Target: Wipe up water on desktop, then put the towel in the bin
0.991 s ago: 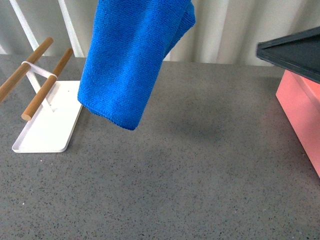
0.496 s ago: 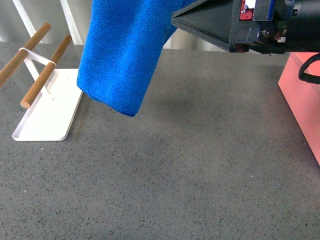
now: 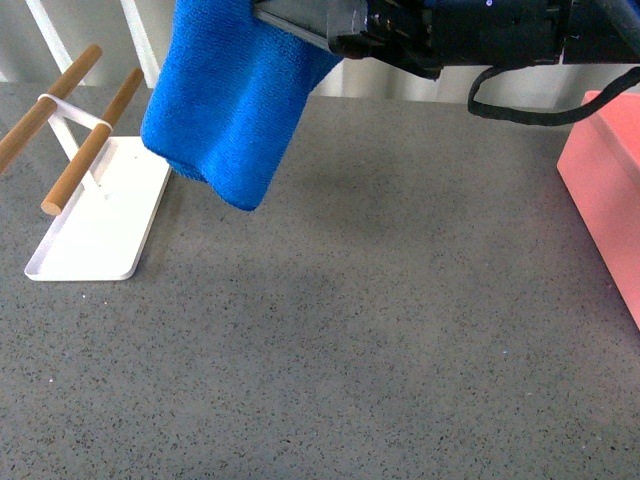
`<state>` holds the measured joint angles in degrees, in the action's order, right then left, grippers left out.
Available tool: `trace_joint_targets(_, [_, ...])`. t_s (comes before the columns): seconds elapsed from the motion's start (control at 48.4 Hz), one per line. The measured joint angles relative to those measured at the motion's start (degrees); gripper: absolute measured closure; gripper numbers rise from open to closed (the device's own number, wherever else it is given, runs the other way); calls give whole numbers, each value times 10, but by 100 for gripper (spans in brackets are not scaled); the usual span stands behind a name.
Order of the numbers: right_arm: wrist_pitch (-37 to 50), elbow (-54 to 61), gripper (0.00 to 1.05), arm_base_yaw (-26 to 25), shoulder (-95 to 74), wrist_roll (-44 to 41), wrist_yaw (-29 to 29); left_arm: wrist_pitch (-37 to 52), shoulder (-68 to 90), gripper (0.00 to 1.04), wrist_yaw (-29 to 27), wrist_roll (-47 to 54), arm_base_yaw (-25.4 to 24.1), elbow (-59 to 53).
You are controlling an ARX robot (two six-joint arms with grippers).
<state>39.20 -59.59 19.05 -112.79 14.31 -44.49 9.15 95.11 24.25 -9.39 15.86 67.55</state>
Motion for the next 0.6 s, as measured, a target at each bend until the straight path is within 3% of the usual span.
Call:
trace_joint_targets(0.289, [26,-22,9,17,-10,24,-23,0,0,101,0,0,0,0])
trace_joint_targets(0.516, [41,-35,49,28,-30,49,3,0,0,101,-1,0,0,0])
trace_joint_targets(0.599, [49,-35,58,29,-30,56,9,0,0,101,-1,0,0,0])
